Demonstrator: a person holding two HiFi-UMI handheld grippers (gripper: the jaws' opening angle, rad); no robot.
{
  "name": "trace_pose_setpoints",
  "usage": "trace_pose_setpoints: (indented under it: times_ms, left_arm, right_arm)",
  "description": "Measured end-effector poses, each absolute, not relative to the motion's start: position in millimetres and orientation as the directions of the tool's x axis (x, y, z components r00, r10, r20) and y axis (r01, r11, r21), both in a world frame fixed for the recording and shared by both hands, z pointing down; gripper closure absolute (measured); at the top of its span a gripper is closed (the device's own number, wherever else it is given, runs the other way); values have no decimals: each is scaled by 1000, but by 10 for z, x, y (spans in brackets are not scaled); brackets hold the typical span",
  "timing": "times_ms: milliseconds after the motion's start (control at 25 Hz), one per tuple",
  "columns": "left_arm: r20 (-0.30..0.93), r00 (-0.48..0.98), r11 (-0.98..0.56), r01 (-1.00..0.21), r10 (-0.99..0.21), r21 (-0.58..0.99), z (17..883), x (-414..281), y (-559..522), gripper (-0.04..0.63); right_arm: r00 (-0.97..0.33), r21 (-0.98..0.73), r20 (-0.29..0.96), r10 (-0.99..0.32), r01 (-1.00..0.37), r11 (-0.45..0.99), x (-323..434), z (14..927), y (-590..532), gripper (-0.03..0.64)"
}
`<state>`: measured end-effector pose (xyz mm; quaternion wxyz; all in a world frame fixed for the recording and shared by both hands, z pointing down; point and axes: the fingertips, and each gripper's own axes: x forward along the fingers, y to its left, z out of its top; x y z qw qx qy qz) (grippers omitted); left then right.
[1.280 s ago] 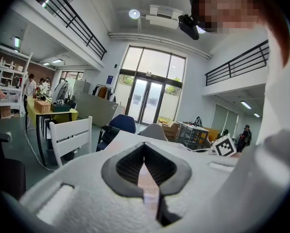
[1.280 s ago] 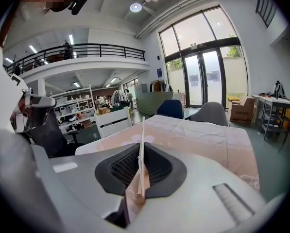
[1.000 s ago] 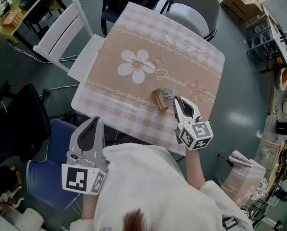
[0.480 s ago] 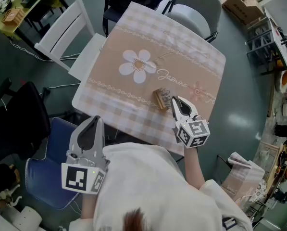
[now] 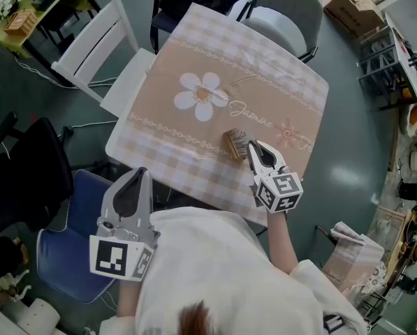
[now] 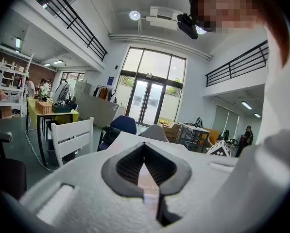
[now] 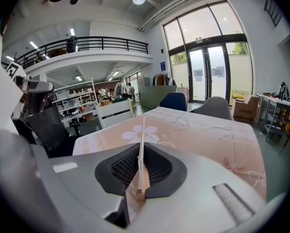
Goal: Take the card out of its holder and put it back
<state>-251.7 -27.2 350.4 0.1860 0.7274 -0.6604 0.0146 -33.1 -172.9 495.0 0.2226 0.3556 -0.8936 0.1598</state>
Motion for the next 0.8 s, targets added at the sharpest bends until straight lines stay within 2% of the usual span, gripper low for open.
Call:
trace_pose_setpoints:
  times_ms: [800]
  left_arm:
    - [268,124,-53,-965,-955,257,3518,-2569,-299,595]
  right_arm:
    - [-653,-143,534,-536,-695,704,-335,5118,-1706,600]
